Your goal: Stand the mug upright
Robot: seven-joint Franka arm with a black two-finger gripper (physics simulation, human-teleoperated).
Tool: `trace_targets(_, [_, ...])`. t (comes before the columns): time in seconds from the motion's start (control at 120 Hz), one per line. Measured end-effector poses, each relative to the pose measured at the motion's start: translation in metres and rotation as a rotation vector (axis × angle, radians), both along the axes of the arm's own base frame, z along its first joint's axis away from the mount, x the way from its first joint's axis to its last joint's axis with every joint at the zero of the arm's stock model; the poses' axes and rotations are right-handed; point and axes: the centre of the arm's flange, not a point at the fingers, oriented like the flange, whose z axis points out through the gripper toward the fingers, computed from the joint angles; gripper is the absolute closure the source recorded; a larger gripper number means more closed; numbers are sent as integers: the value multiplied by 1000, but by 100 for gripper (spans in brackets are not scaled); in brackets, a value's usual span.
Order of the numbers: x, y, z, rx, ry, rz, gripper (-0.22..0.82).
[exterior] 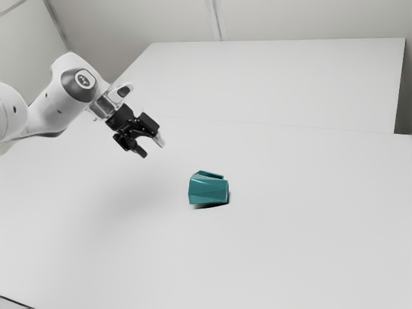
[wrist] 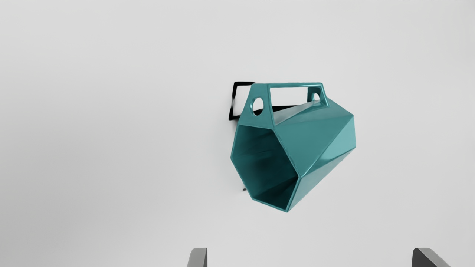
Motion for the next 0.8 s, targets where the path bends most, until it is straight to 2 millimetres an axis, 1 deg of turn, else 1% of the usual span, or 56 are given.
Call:
trace_targets(0.075, [-6, -1, -21, -58, -17, 10, 0])
trace_targets(0.167, [-8, -3, -36, -99, -54, -2, 0])
trace_targets(0.225, [-13, -7, -51, -128, -70, -8, 0])
trace_targets(0.375, [-20, -17, -73, -197, -135, -16, 0])
trace_targets(0.492, [-27, -19, -90, -219, -159, -32, 0])
trace_targets(0.533, [-28, -21, -95, -224, -163, -42, 0])
trace_targets(0.617, [-28, -32, -105, -233, -160, -68, 0])
trace_targets(0.7, [-26, -42, -107, -242, -165, -86, 0])
trace_targets(0.8, [-25, -47, -113, -269, -169, -70, 0])
